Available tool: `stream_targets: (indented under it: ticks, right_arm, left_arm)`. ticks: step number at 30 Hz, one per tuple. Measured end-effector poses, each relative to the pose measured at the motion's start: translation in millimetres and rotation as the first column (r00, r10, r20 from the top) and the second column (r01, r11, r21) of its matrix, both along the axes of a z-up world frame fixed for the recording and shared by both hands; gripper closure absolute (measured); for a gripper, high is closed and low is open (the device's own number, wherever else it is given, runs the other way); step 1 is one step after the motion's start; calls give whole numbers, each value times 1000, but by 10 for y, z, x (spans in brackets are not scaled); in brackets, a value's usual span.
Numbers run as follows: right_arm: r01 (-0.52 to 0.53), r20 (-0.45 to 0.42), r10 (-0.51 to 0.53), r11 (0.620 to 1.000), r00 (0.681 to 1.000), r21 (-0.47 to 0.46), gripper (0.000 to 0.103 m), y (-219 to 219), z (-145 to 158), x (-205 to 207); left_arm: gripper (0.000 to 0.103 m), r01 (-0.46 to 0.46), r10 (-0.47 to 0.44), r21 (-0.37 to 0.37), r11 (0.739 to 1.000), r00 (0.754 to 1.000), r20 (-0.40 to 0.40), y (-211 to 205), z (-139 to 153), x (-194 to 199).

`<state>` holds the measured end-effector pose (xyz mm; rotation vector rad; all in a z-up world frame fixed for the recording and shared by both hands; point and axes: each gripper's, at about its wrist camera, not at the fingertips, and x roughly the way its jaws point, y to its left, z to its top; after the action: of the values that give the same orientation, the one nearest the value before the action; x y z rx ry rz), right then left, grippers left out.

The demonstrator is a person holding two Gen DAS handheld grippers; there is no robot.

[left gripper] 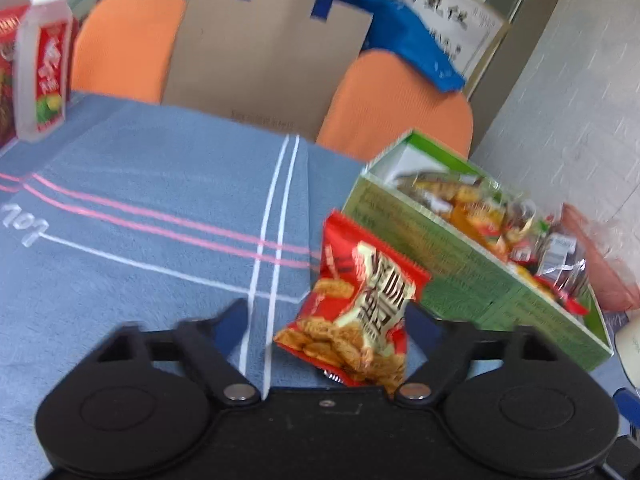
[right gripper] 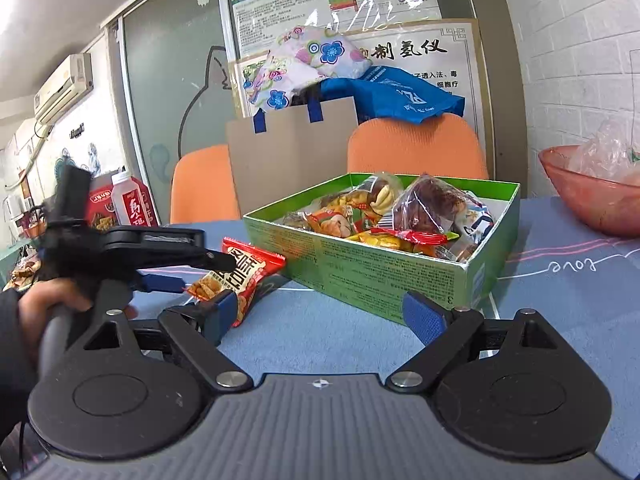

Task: Organize snacks
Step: 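Grasp the red printed snack bag with both grippers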

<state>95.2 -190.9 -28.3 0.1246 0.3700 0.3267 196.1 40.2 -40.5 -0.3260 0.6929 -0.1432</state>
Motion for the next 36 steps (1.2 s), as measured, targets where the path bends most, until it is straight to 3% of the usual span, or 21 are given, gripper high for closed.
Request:
stream_targets:
  ticks: [1,2,8,13,14,15,17,26,29,30,33,36]
  right_arm:
    - [-1,-1,1,1000,1000,6,0,-13,7,-9]
    - [-7,-4,7,1000,1000,13,0,-24,9,-22]
    - [-88,-80,94,993,992,81,0,25,-53,-17]
    - [-163,-102,165,986,981,32,0,230,-137,-81]
    - [-171,-109,172,985,979,25,0,266,-150,-81]
    - [-179,-120,180,984,976,22,0,298,-165,-75]
    - [-195,-149,196,981,969,24,0,362,-199,-38]
    - [-265,-233,267,963,935,43,0,593,-313,138]
    - [-266,-236,271,963,933,51,1,617,-319,206]
    - [-275,-238,281,960,930,60,13,623,-322,225]
    - [-270,-240,279,960,930,68,29,628,-326,229]
    - [-265,-214,273,962,938,67,35,590,-294,163]
  left_arm:
    - [50,24,-24,8,1000,1000,-11,-12,-5,-11]
    - [54,49,-49,15,999,999,-14,-22,-2,-45]
    - [54,125,-127,-55,991,991,-29,-52,-43,-509]
    - [54,194,-196,-90,977,980,-15,-62,-55,-1015]
    - [48,187,-188,-90,978,982,1,-51,-35,-1093]
    - [30,178,-177,-94,980,984,16,-36,-10,-1135]
    - [6,171,-168,-115,978,985,36,-13,57,-1128]
    - [6,194,-199,-140,971,980,-17,-72,1,-831]
    - [14,207,-211,-133,969,977,-19,-110,-33,-805]
    - [16,214,-219,-119,970,975,-32,-132,-60,-790]
    - [16,199,-202,-95,975,979,-25,-161,-56,-819]
    - [17,201,-203,-105,974,979,-8,-169,-2,-865]
